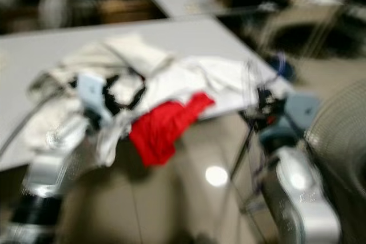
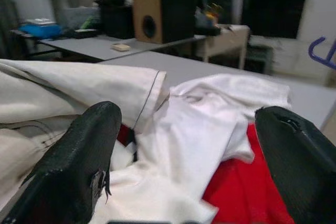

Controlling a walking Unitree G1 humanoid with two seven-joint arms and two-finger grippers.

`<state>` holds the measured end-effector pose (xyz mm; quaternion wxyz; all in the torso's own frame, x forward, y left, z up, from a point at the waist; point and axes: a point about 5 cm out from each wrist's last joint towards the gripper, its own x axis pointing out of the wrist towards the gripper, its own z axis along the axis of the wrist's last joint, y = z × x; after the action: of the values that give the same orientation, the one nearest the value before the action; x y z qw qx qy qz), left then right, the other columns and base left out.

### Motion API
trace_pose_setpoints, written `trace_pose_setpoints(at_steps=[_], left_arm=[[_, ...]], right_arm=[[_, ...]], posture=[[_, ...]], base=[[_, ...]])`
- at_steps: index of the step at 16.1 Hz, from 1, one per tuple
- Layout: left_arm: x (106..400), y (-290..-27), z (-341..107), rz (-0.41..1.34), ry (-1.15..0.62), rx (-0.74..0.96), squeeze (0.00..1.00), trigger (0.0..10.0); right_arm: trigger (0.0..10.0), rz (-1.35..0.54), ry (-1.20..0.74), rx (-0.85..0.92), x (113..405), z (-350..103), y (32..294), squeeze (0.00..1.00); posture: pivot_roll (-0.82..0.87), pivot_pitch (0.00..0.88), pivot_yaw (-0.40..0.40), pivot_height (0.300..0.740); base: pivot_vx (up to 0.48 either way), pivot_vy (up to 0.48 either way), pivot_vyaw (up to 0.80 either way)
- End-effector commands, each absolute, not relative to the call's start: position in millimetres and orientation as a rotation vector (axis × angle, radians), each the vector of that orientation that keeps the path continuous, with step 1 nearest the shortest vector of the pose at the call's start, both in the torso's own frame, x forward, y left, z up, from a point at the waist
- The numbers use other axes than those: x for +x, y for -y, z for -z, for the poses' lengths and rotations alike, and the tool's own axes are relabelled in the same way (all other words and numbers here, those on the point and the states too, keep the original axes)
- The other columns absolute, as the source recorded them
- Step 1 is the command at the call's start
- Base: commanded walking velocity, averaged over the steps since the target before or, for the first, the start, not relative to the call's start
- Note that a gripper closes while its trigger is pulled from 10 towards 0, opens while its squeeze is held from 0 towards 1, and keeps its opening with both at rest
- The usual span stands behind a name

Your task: Hang hanger

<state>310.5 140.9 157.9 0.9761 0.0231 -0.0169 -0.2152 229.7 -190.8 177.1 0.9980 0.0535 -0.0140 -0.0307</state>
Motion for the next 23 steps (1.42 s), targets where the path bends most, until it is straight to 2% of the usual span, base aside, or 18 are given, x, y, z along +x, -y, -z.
trace_pose_setpoints(at_steps=[1, 3, 8, 12, 15, 23], left_arm=[[310, -135, -162, 0.457, 0.038, 0.070, 0.04, 10.0], [306, -132, -158, 0.468, 0.018, 0.088, 0.04, 10.0], [303, -127, -158, 0.512, 0.035, 0.076, 0.05, 10.0], [305, -130, -156, 0.495, 0.024, 0.055, 0.06, 10.0], [307, -132, -156, 0.481, 0.022, 0.060, 0.07, 10.0], [308, -136, -157, 0.433, 0.037, 0.075, 0.07, 10.0]], right_arm=[[10.0, 0.079, 0.043, 0.117, 228, -180, 194, 0.00], [10.0, 0.102, 0.015, 0.155, 225, -173, 196, 0.00], [10.0, 0.118, 0.003, 0.126, 225, -168, 197, 0.00], [10.0, 0.113, 0.009, 0.090, 224, -168, 195, 0.00], [10.0, 0.098, 0.007, 0.072, 229, -168, 194, 0.00], [10.0, -0.006, 0.009, 0.036, 233, -168, 183, 0.00]], posture=[[-0.17, 0.000, 0.019, 0.740], [-0.17, 0.000, 0.016, 0.740], [-0.17, 0.000, 0.018, 0.740], [-0.18, 0.000, 0.032, 0.740], [-0.18, 0.000, 0.033, 0.740], [-0.18, 0.000, 0.021, 0.740]], base=[[0.000, 0.319, -0.80], [0.000, 0.000, -0.69], [0.000, 0.000, 0.00], [0.306, 0.000, 0.00], [0.353, 0.000, -0.72], [0.360, 0.000, 0.00]])
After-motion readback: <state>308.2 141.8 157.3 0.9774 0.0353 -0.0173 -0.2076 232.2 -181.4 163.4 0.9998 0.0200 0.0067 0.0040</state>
